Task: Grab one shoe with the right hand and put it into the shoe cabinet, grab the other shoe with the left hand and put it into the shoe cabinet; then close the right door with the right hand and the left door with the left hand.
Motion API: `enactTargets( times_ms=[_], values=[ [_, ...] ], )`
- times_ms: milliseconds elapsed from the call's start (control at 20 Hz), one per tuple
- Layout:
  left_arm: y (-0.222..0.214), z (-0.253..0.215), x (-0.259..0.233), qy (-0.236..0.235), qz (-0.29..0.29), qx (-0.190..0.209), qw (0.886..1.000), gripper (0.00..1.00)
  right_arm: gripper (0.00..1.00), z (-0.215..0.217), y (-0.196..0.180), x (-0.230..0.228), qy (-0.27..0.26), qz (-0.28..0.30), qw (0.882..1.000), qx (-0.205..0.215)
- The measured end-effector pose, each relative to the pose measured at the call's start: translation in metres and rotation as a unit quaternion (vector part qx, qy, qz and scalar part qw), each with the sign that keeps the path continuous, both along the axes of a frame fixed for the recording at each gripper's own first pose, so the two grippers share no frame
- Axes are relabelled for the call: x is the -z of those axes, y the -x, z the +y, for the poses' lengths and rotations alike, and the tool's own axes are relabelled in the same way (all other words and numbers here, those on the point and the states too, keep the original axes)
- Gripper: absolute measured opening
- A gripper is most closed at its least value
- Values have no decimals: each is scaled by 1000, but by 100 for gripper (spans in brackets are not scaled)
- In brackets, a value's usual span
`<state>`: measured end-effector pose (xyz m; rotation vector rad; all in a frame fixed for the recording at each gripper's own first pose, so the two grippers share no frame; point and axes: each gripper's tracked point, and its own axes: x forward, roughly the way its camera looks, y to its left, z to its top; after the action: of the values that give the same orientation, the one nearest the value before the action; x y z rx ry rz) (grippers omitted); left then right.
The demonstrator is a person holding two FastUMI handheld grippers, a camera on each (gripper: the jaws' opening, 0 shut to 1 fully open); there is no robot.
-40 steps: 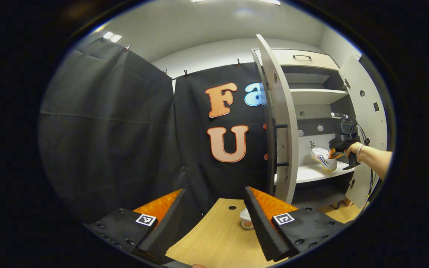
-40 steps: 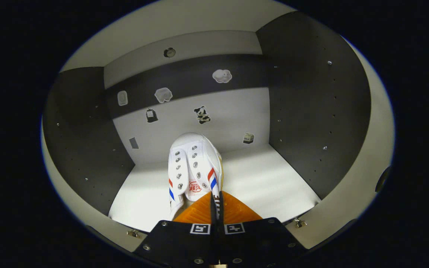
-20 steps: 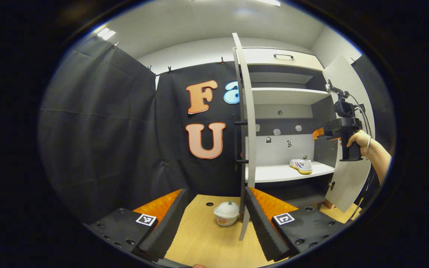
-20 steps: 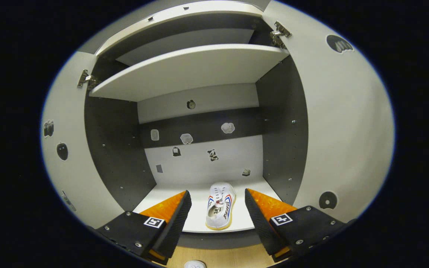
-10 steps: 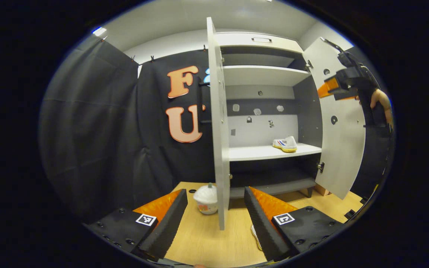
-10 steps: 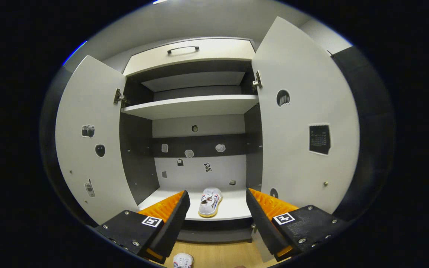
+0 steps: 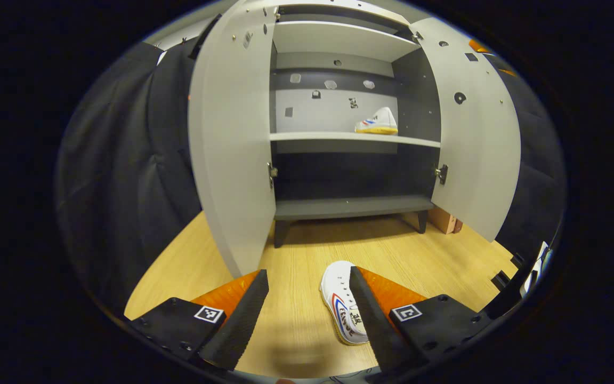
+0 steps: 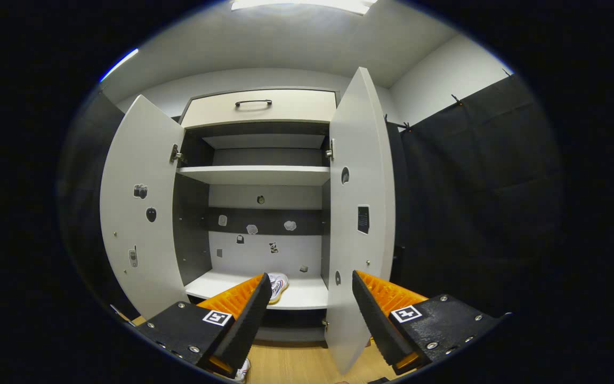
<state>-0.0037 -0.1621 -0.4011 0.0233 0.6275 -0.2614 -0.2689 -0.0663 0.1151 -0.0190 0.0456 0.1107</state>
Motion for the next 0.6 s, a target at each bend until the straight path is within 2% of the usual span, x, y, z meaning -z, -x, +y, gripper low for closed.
enactTargets(
  times_ms=[300,500,600],
  values=[
    [2,-21,81,-7,97,16,995,99,93,-39,13,-8,-1,-11,999,32],
    [15,-24,121,-7,189,14,982,99,93,-53,11,0,4,-2,999,43],
    [13,-23,131,1,211,10,977,99,93,-56,10,9,0,10,999,42]
  ],
)
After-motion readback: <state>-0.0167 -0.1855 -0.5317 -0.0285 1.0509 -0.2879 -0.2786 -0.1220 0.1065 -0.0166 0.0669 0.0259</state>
